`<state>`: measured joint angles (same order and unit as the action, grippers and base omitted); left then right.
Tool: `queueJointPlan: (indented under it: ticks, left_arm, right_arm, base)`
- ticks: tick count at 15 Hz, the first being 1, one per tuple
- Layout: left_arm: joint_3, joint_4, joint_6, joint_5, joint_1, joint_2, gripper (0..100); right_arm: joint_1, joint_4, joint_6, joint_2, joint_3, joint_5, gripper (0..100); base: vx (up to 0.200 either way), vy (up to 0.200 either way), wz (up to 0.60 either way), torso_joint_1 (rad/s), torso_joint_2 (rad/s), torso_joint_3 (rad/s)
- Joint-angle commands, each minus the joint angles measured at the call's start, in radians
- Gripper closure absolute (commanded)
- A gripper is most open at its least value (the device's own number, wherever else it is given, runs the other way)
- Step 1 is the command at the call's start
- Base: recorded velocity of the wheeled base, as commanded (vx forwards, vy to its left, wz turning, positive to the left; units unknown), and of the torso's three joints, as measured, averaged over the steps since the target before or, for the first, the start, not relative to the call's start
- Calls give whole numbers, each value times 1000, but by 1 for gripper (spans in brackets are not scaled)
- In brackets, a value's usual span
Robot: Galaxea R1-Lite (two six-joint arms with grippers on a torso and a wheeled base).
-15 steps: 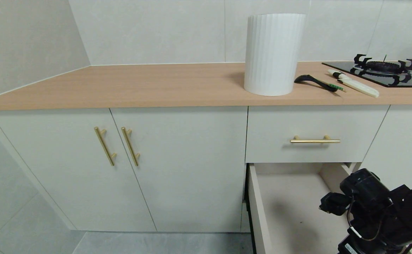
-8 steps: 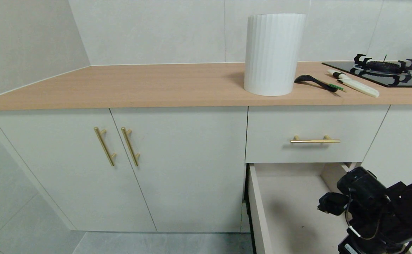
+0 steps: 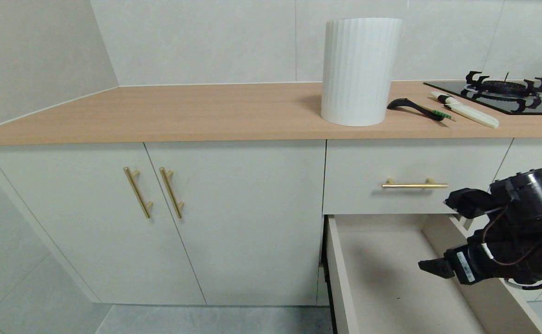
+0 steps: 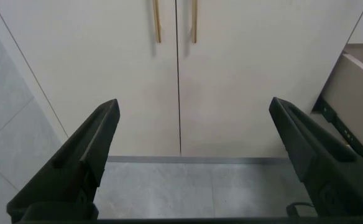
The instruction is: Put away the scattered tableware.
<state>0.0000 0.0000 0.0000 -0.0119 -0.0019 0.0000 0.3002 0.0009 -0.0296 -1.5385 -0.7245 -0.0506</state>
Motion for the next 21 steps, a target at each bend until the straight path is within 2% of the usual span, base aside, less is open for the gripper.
queueJointPlan:
  ticks: [1, 3, 10, 14, 21]
  left_arm:
    - [0, 0, 0, 0, 0, 2, 0]
    - [0, 0, 0, 0, 0, 2, 0]
    - [0, 0, -2, 0, 0, 2, 0]
    - [0, 0, 0, 0, 0, 2, 0]
    - [0, 0, -2, 0, 0, 2, 0]
  right_arm:
    - [-29, -33, 0, 103, -1, 2, 0]
    - [-43, -101, -1, 110, 5, 2, 0]
    - [-56, -147, -6, 110, 22, 0, 0]
    - [-56, -147, -4, 117, 20, 0, 0]
    - [-56, -148, -9, 118, 30, 0, 0]
  base:
    - [0, 0, 0, 0, 0, 0]
    - [0, 0, 0, 0, 0, 0]
    - [0, 0, 0, 4, -15, -8]
    - [0, 0, 0, 78, -260, -245]
    - [0, 0, 0, 177, -505, -291]
